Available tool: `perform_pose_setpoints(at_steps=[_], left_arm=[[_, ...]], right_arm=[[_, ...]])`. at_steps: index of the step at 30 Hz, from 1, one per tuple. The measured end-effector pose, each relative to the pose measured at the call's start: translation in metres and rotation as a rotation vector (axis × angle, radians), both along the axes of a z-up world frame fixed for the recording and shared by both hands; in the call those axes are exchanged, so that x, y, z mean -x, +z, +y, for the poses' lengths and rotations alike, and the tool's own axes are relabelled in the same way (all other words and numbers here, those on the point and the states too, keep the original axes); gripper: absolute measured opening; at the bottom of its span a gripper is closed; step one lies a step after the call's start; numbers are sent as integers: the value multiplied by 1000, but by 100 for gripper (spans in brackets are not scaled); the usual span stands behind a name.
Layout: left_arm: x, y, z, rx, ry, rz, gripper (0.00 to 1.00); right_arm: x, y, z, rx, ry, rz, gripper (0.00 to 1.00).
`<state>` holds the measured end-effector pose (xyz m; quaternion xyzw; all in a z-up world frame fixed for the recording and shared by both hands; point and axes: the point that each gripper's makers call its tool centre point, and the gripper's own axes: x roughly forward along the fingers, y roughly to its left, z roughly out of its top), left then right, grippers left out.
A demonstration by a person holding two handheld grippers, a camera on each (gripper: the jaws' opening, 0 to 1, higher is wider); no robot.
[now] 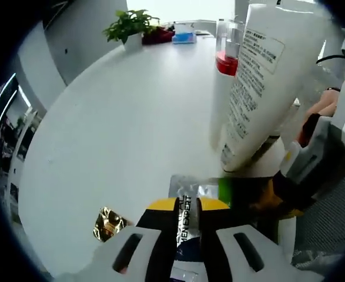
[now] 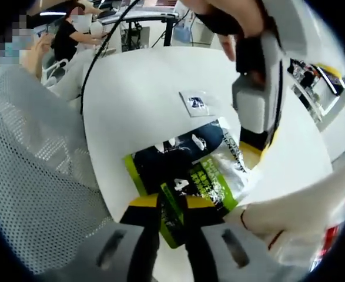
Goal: Arrange the skincare products in the storage area until every visible bottle or jar stands upright without overlapping.
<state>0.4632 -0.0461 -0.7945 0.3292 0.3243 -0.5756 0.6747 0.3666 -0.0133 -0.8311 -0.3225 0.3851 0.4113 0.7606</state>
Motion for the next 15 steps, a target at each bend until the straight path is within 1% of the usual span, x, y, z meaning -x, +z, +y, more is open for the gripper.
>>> perform_pose_setpoints(at_steps=[1, 5, 7, 11, 15], left_arm=[[-2, 2, 1, 5, 7, -10, 9], [-1, 14, 10, 20, 66, -21, 9], [0, 19, 14, 25, 79, -31, 9], [-2, 30, 23, 50, 137, -48, 10], [2, 41, 30, 67, 159, -69, 10]], right_arm=[[0, 0, 0, 1, 2, 0, 16], [0, 0, 0, 4, 9, 2, 16], [0, 0, 0, 5, 11, 5, 16], [-1, 0, 0, 8, 17, 0, 17], [-3, 1, -1, -5, 14, 14, 16]])
